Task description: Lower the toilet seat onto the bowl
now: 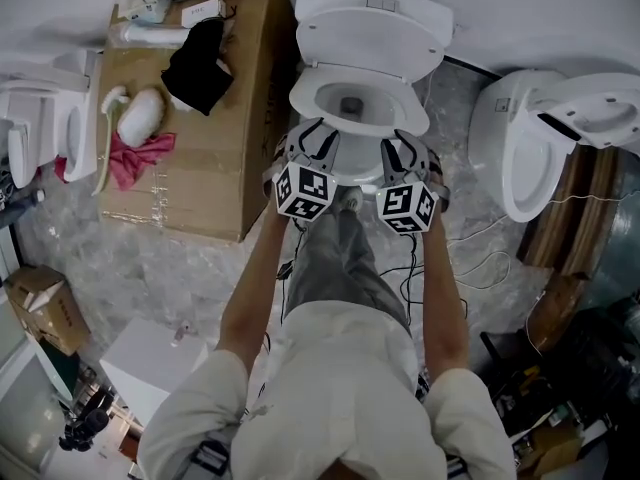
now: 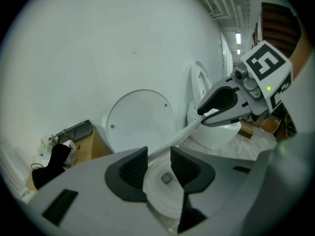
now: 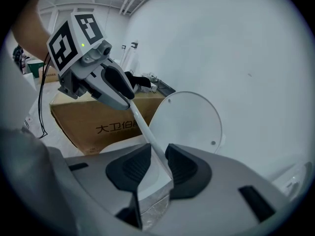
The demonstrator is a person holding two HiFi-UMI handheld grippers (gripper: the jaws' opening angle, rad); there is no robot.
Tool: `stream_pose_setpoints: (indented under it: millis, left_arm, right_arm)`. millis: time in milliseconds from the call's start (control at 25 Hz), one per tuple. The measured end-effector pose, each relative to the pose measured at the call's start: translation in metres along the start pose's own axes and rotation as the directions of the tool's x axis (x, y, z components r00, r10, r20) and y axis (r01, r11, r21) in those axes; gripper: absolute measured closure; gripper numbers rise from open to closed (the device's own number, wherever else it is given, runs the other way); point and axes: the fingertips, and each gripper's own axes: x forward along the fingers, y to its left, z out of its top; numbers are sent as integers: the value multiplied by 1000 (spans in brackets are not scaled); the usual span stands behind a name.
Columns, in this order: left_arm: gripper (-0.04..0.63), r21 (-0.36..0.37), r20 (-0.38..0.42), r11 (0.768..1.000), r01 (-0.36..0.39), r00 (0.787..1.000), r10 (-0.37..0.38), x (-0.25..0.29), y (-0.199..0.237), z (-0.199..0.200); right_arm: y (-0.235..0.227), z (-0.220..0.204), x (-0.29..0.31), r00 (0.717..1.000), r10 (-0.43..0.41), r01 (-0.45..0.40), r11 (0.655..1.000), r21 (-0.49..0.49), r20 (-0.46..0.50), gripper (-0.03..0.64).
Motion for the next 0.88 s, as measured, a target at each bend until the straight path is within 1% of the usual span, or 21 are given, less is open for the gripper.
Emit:
stream_pose_setpoints:
  millis: [560, 880]
  left_arm:
    - [430, 12, -35, 1000, 20, 999, -19, -9, -25, -37]
    - [428, 29, -73, 999, 24, 997, -22, -12, -41, -65]
  right_arm:
    - [37, -27, -6, 999, 43, -43, 999, 0, -17, 489]
    - [63, -46, -7, 996, 82, -82, 997, -4, -23, 485]
